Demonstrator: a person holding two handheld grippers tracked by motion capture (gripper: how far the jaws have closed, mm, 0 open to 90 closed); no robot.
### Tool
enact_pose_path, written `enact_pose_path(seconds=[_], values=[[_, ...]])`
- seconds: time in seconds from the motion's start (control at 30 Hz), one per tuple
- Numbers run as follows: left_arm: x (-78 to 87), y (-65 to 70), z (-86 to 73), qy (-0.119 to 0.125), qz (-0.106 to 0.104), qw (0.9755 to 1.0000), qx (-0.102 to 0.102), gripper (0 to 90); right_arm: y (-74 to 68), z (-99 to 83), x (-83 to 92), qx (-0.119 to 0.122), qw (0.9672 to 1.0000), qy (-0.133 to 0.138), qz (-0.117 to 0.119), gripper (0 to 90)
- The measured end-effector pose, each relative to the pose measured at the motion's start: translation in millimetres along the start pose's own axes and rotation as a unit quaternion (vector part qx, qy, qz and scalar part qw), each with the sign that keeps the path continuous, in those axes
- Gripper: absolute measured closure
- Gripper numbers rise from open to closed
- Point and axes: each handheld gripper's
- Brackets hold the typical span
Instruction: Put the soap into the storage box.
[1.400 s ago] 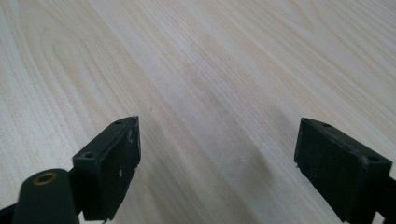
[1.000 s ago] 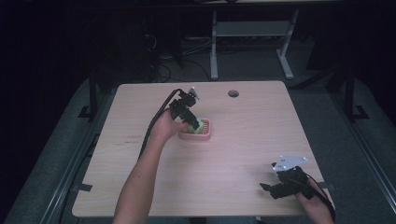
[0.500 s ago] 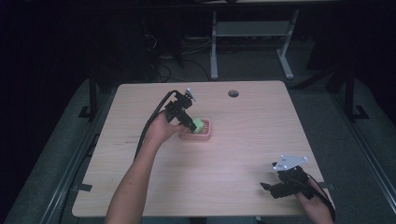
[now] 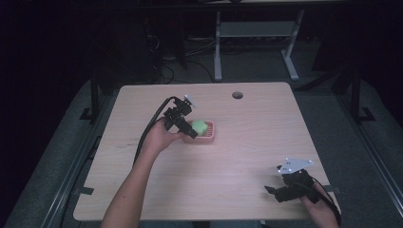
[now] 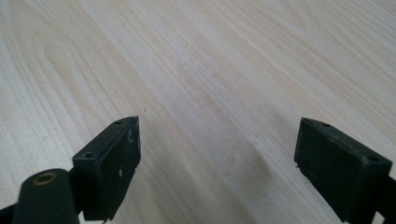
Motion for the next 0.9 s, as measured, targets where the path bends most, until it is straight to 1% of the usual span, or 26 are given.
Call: enact_pose_path(seconds=[0.07, 0.13, 0.2, 0.23, 0.4, 0.47, 0.5, 0.6, 0.63, 0.67, 0.7, 0.77, 0.83, 0.87, 0.9], values=[[1.0, 1.7, -2.4, 0.007, 0.001, 1.0000, 0.001, 22.4, 1.1, -0.1, -0.4, 0.004, 1.0000, 0.003, -0.002, 14.0], [1.3, 2.4, -5.4, 0.009, 0.002, 1.0000, 0.003, 22.5, 1.8, -0.2, -0.3, 0.001, 1.0000, 0.003, -0.001, 14.0], [0.5, 2.5, -7.8, 0.004, -0.001, 1.0000, 0.005, 22.5, 2.0, -0.5, -0.1, -0.001, 1.0000, 0.001, -0.003, 14.0], [0.1, 2.8, -8.9, 0.000, 0.000, 1.0000, 0.004, 22.5, 2.1, -0.5, -0.2, -0.001, 1.0000, 0.001, -0.004, 14.0], [0.5, 3.7, -14.0, 0.005, -0.001, 1.0000, 0.001, 22.5, 1.4, 0.1, -0.6, 0.000, 1.0000, 0.000, -0.004, 14.0], [0.8, 4.8, -16.5, 0.009, -0.003, 0.9999, 0.005, 22.5, 1.3, 0.1, -1.2, 0.000, 1.0000, -0.001, -0.004, 14.0], [0.9, 4.6, -17.8, 0.011, -0.004, 0.9999, 0.004, 22.5, 1.2, 0.0, -1.6, 0.000, 1.0000, -0.002, -0.003, 14.0], [0.6, 5.3, -22.2, 0.009, -0.005, 0.9999, 0.006, 22.4, 0.7, 0.0, -1.9, 0.001, 1.0000, 0.000, -0.005, 14.0], [0.6, 5.1, -23.6, 0.009, -0.004, 0.9999, 0.003, 22.4, 0.7, 0.0, -1.9, 0.001, 1.0000, 0.000, -0.004, 14.0], [0.5, 5.8, -25.4, 0.009, -0.005, 0.9999, 0.008, 22.4, 0.6, 0.1, -1.9, 0.001, 1.0000, 0.000, -0.005, 14.0], [0.1, 6.0, -27.2, 0.011, -0.004, 0.9999, 0.008, 22.4, 0.5, 0.1, -1.9, 0.001, 1.0000, 0.000, -0.006, 14.0], [-0.4, 6.5, -30.4, 0.008, -0.004, 1.0000, 0.005, 22.4, 0.4, 0.0, -2.6, 0.001, 1.0000, 0.000, -0.005, 14.0], [-0.9, 7.5, -33.5, 0.006, -0.006, 0.9999, 0.006, 22.4, 0.1, 0.2, -3.0, 0.001, 1.0000, -0.003, -0.006, 14.0], [-0.7, 7.3, -34.6, 0.004, -0.005, 1.0000, 0.003, 22.4, 0.1, 0.4, -3.2, 0.003, 1.0000, -0.003, -0.006, 14.0], [-0.6, 8.2, -35.8, 0.005, -0.006, 0.9999, 0.007, 22.4, -0.2, 0.5, -3.4, 0.002, 1.0000, -0.004, -0.005, 14.0]])
Point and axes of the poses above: each handheld gripper's, and its own axes: x roughly backward along the jaws, z roughly out of its top, y roughly to its right, and after that the axes turned 5 degrees about -x, right-handed
